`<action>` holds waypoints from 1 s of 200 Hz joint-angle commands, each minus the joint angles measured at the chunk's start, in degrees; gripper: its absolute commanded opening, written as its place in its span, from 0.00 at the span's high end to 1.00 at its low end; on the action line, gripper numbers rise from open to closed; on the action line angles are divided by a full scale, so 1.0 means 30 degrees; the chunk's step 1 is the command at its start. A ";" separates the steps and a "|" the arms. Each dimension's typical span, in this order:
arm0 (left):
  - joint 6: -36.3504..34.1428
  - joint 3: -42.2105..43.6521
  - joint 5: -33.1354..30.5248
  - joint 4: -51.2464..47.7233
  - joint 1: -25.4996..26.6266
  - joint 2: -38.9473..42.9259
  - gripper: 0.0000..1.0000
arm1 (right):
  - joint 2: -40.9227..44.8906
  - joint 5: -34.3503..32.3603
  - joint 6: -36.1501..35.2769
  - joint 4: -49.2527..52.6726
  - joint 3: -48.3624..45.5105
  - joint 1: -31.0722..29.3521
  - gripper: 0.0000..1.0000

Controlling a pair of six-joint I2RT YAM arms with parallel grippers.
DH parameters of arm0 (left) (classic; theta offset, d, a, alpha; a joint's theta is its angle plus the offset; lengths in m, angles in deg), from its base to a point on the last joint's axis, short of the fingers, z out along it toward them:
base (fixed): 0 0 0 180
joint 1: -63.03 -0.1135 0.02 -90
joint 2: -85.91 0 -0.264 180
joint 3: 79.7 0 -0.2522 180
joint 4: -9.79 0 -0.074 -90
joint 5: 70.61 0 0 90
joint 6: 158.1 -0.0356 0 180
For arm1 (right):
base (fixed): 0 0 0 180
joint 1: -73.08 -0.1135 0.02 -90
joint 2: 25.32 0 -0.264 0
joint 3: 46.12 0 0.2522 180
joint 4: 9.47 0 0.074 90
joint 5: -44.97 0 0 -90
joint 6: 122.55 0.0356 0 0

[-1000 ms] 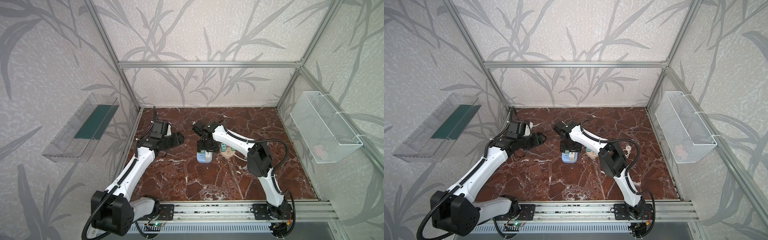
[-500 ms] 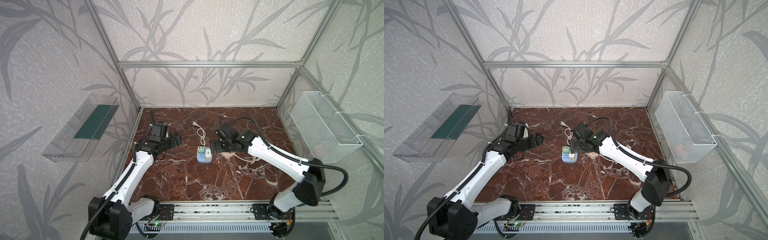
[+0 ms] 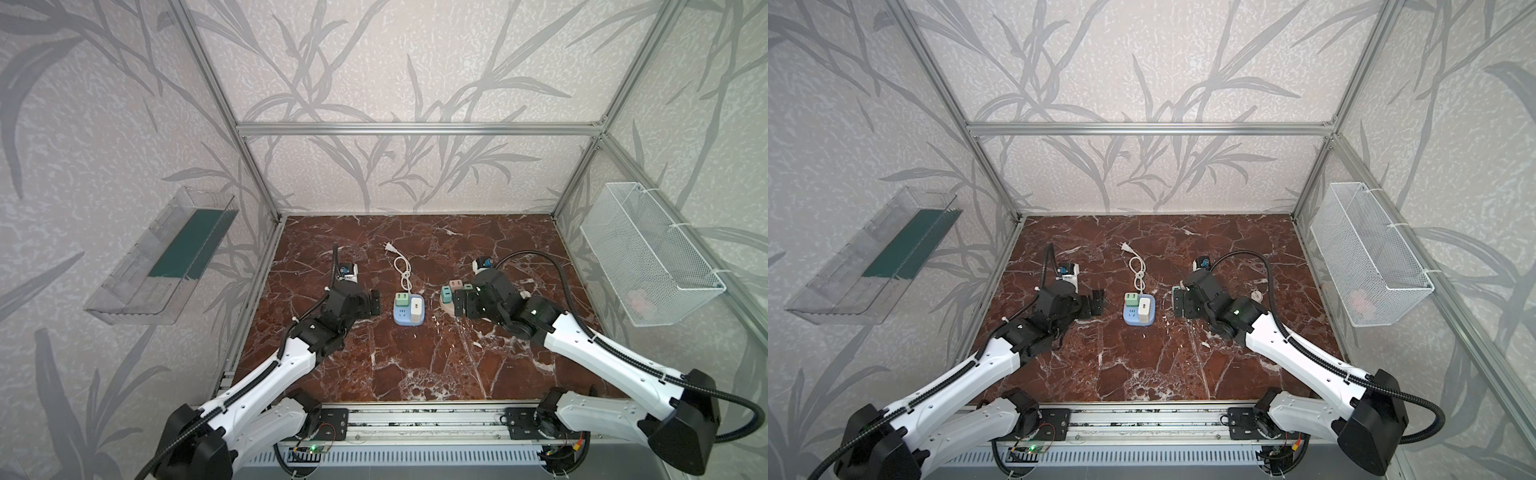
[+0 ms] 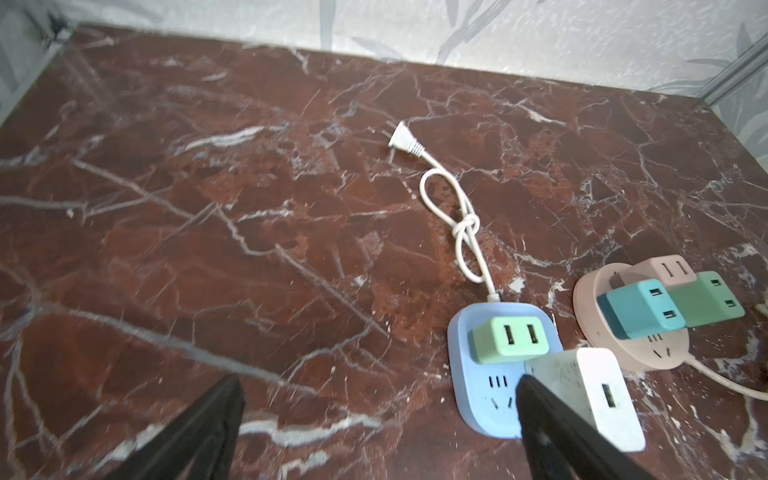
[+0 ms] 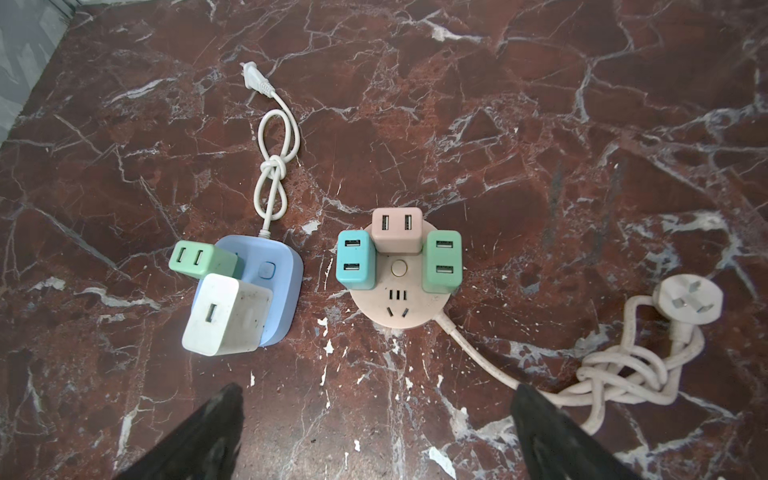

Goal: Insert the plug

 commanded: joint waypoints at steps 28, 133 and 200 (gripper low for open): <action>-0.5834 0.2253 -0.5423 0.8460 0.0061 0.0497 0.01 | 0.2569 -0.1109 -0.2495 -0.1160 -0.1557 -0.1752 0.01; -0.4950 0.3537 -0.6162 1.2397 -0.8755 -0.3539 0.01 | 0.5179 -0.0542 -0.5365 -0.3537 -0.4297 -0.1802 0.01; -0.4836 0.6072 0.0930 2.0420 -1.1858 -0.8317 0.01 | 0.5971 -0.7246 -1.1070 -0.7413 -0.6899 0.0673 0.01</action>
